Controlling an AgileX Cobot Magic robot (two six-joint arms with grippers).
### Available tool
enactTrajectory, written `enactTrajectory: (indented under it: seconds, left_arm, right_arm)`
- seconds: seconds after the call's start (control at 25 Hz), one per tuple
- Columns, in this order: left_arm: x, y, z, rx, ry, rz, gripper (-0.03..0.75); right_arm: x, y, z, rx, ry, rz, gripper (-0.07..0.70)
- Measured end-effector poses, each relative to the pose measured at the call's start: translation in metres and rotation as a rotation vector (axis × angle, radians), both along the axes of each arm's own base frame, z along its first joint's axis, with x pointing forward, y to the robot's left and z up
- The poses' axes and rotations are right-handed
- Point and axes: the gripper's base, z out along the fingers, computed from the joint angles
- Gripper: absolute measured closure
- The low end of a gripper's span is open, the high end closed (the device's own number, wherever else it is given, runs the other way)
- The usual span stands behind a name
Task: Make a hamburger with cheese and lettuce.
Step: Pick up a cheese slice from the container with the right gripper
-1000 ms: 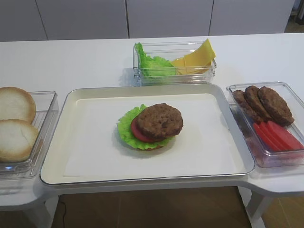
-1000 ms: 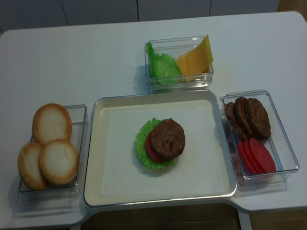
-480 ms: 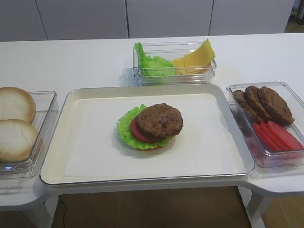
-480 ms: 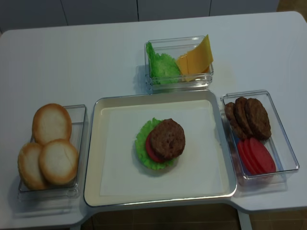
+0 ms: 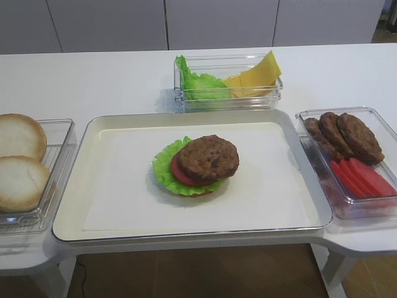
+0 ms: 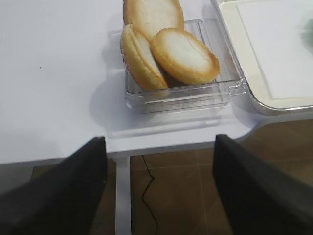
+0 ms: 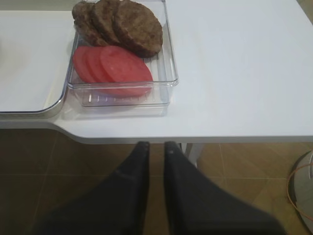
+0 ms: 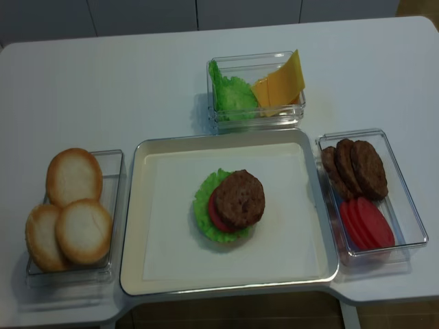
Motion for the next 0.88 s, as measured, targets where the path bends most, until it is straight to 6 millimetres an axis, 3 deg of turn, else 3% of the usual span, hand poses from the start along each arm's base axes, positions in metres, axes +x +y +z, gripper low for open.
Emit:
enactTrajectory:
  seconds: [0.24, 0.4, 0.52, 0.72, 0.88]
  left_arm:
    - [0.000, 0.000, 0.000, 0.000, 0.000, 0.000, 0.223]
    - [0.000, 0.000, 0.000, 0.000, 0.000, 0.000, 0.223]
    - [0.000, 0.000, 0.000, 0.000, 0.000, 0.000, 0.223]
    - [0.000, 0.000, 0.000, 0.000, 0.000, 0.000, 0.223]
    - [0.000, 0.000, 0.000, 0.000, 0.000, 0.000, 0.223]
  right_arm:
    - [-0.001, 0.006, 0.004, 0.064, -0.024, 0.038, 0.266]
    - [0.000, 0.008, 0.017, 0.097, -0.110, 0.049, 0.232]
    - [0.013, 0.009, 0.025, 0.150, -0.084, 0.024, 0.228]
    - [0.054, 0.014, 0.031, 0.212, 0.064, 0.011, 0.228]
    - [0.095, 0.018, 0.041, 0.267, 0.074, 0.005, 0.227]
